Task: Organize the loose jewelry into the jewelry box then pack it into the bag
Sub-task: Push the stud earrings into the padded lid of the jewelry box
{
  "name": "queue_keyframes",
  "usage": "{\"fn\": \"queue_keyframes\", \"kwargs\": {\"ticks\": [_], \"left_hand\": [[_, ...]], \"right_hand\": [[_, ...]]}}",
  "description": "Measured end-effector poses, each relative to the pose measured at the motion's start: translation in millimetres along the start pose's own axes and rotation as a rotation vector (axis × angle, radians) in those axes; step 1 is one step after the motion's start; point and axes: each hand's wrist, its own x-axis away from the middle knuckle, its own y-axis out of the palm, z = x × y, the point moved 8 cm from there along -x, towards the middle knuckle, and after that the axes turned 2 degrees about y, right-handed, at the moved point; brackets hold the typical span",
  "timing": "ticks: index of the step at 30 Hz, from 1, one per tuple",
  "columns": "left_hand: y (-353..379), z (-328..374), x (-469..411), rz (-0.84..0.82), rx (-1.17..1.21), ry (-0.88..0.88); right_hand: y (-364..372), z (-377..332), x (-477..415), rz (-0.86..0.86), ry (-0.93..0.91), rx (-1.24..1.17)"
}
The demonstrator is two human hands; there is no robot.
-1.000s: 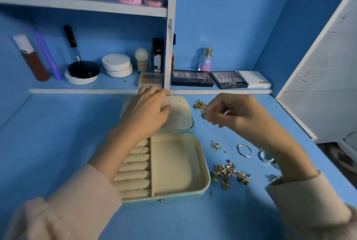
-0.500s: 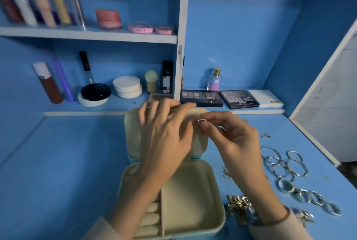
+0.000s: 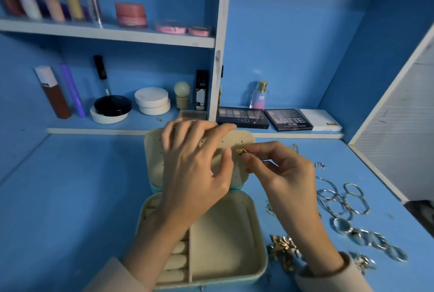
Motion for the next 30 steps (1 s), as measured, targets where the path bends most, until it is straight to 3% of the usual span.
{"fn": "queue_keyframes", "kwargs": {"ticks": [9,15,23,30], "left_hand": [[-2.1,2.9,1.1,0.063,-0.025,0.038],[-3.0,4.0,1.9,0.086,-0.037,0.034],[-4.1,5.2,2.6,0.124,-0.058,0.031],[-3.4,4.5,2.6,0.110,-0.048,0.038]], "right_hand": [[-4.4,4.2,-1.7,0.006,0.056,-0.070],[-6.7,-1.1,-1.1,0.054,-0.078,0.152],[-7.7,-12.3,-1.1,0.044,-0.242,0.256],[-6.6,-6.9,-3.2,0.008,-0.218,0.242]]}}
